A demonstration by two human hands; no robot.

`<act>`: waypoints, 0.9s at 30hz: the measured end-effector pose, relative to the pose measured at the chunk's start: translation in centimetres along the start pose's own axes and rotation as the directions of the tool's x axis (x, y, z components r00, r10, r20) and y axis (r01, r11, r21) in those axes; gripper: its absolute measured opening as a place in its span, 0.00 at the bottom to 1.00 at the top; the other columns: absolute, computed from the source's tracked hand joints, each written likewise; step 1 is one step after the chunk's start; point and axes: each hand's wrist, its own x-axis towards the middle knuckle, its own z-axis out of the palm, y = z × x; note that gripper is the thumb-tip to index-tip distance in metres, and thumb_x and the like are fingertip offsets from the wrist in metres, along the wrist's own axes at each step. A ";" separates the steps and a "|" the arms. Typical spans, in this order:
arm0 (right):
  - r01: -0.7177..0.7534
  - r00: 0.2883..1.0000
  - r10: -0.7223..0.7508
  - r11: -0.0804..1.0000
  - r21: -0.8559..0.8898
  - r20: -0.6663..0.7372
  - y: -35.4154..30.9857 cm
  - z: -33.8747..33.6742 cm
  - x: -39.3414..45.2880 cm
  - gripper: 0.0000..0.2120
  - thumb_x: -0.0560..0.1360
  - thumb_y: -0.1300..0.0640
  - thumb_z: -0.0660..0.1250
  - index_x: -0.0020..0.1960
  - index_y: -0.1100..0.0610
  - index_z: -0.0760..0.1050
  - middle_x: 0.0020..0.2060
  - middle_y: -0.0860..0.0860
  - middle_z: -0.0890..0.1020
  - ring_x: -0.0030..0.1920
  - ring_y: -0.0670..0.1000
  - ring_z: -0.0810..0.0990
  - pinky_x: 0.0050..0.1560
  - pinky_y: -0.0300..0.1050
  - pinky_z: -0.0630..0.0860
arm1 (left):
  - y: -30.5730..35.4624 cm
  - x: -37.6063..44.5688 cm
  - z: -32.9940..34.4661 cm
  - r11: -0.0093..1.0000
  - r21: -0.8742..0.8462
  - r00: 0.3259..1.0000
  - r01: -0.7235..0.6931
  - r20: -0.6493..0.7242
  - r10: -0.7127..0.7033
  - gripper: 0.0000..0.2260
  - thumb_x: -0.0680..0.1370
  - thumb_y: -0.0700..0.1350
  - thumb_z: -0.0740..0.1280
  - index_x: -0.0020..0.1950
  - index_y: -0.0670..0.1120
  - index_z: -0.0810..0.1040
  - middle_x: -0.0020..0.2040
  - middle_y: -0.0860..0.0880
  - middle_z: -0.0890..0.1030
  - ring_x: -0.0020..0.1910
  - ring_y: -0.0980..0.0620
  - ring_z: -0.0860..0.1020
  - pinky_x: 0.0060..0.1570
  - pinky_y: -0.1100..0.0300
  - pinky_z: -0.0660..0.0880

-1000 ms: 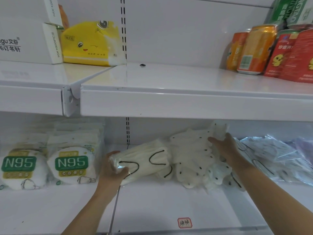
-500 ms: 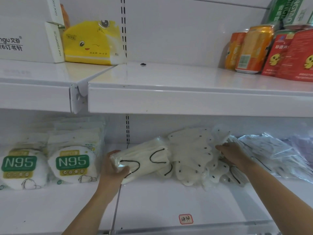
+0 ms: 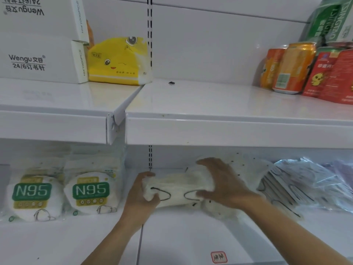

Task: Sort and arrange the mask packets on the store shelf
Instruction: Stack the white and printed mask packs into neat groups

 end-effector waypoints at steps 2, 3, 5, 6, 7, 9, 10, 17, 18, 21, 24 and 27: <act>0.116 0.981 -0.115 0.993 0.003 0.153 -2.4 1.3 1.5 0.45 0.65 0.32 0.72 0.77 0.41 0.58 0.69 0.37 0.64 0.69 0.40 0.61 0.71 0.41 0.58 | 0.9 0.1 -0.5 0.997 0.052 0.995 -0.062 0.075 0.058 0.30 0.71 0.29 0.70 0.58 0.63 0.73 0.54 0.59 0.80 0.56 0.58 0.79 0.53 0.67 0.76; 0.131 0.970 -0.129 0.991 0.003 0.207 -3.0 2.1 2.2 0.41 0.66 0.33 0.71 0.74 0.40 0.60 0.69 0.38 0.69 0.68 0.42 0.65 0.68 0.41 0.62 | 1.4 0.1 -0.8 0.994 0.070 0.992 -0.085 0.097 0.078 0.30 0.71 0.30 0.70 0.58 0.64 0.73 0.53 0.60 0.80 0.54 0.58 0.80 0.53 0.65 0.77; 0.106 0.954 -0.106 0.994 0.014 0.280 -4.1 2.9 3.3 0.24 0.69 0.39 0.71 0.61 0.38 0.65 0.57 0.42 0.78 0.57 0.48 0.76 0.54 0.44 0.71 | 1.8 0.2 -1.7 0.990 0.082 0.989 -0.112 0.104 0.103 0.30 0.72 0.31 0.70 0.59 0.65 0.72 0.51 0.60 0.81 0.52 0.56 0.81 0.51 0.64 0.78; 0.109 0.952 -0.109 0.994 0.017 0.285 -4.6 3.1 3.7 0.18 0.71 0.42 0.71 0.55 0.40 0.65 0.51 0.43 0.79 0.51 0.50 0.78 0.48 0.47 0.72 | 1.8 0.1 -2.2 0.990 0.081 0.988 -0.120 0.103 0.111 0.30 0.72 0.31 0.70 0.60 0.65 0.72 0.52 0.60 0.81 0.53 0.55 0.81 0.52 0.65 0.78; 0.120 0.951 -0.117 0.993 0.008 0.285 -4.8 3.1 4.2 0.15 0.72 0.44 0.71 0.52 0.42 0.66 0.47 0.44 0.79 0.48 0.50 0.78 0.45 0.48 0.72 | 1.7 -0.2 -2.5 0.989 0.078 0.988 -0.123 0.102 0.114 0.31 0.72 0.31 0.70 0.62 0.64 0.71 0.54 0.61 0.80 0.56 0.55 0.80 0.55 0.67 0.76; 0.139 0.950 -0.123 0.990 -0.035 0.287 -5.1 2.8 5.1 0.13 0.74 0.47 0.71 0.50 0.47 0.68 0.43 0.46 0.79 0.43 0.52 0.78 0.43 0.48 0.73 | 1.2 -1.1 -2.8 0.985 0.104 0.990 -0.140 0.042 0.136 0.34 0.73 0.31 0.71 0.69 0.62 0.69 0.62 0.64 0.76 0.65 0.58 0.75 0.64 0.70 0.69; 0.139 0.953 -0.116 0.988 -0.064 0.281 -5.0 2.6 5.9 0.13 0.74 0.48 0.71 0.50 0.49 0.68 0.42 0.48 0.79 0.43 0.53 0.79 0.43 0.49 0.74 | 0.8 -1.7 -2.7 0.971 0.170 0.984 -0.167 -0.039 0.176 0.35 0.73 0.32 0.71 0.73 0.58 0.66 0.68 0.62 0.73 0.70 0.59 0.71 0.70 0.69 0.64; 0.036 0.972 -0.001 0.989 -0.142 0.236 -5.6 4.7 14.0 0.17 0.75 0.52 0.72 0.61 0.51 0.72 0.53 0.53 0.81 0.52 0.56 0.80 0.49 0.47 0.75 | -2.6 -4.9 -2.2 0.787 0.533 0.951 -0.310 0.183 0.251 0.26 0.72 0.45 0.64 0.71 0.56 0.68 0.69 0.57 0.68 0.70 0.59 0.66 0.69 0.58 0.67; 0.045 0.969 -0.001 0.984 -0.172 0.247 -6.0 5.5 15.0 0.19 0.75 0.52 0.72 0.64 0.51 0.72 0.55 0.53 0.80 0.55 0.57 0.79 0.52 0.48 0.75 | -3.0 -4.4 -2.3 0.737 0.597 0.944 -0.317 0.269 0.189 0.24 0.73 0.47 0.63 0.69 0.55 0.70 0.69 0.57 0.68 0.69 0.58 0.67 0.68 0.59 0.67; 0.015 0.959 0.040 0.982 -0.190 0.281 -6.9 7.6 17.4 0.26 0.75 0.53 0.72 0.71 0.51 0.70 0.62 0.54 0.79 0.62 0.58 0.77 0.61 0.51 0.74 | -3.6 -3.3 -2.0 0.598 0.739 0.941 -0.311 0.326 0.086 0.19 0.75 0.51 0.59 0.66 0.53 0.71 0.68 0.56 0.68 0.70 0.54 0.65 0.66 0.59 0.63; -0.026 0.949 0.070 0.989 -0.144 0.307 -7.2 8.8 18.4 0.31 0.75 0.53 0.72 0.76 0.50 0.66 0.68 0.54 0.76 0.66 0.58 0.75 0.66 0.54 0.73 | -4.1 -3.5 -1.3 0.558 0.771 0.944 -0.308 0.320 0.078 0.19 0.72 0.52 0.53 0.61 0.53 0.72 0.64 0.56 0.70 0.67 0.54 0.67 0.62 0.57 0.66; -0.042 0.962 0.069 0.994 -0.104 0.266 -7.1 8.7 18.7 0.35 0.73 0.51 0.75 0.76 0.49 0.65 0.69 0.52 0.75 0.67 0.57 0.74 0.66 0.51 0.71 | -5.2 -2.8 -1.4 0.518 0.787 0.938 -0.335 0.331 0.103 0.17 0.69 0.53 0.57 0.55 0.52 0.75 0.57 0.55 0.74 0.60 0.51 0.75 0.51 0.55 0.73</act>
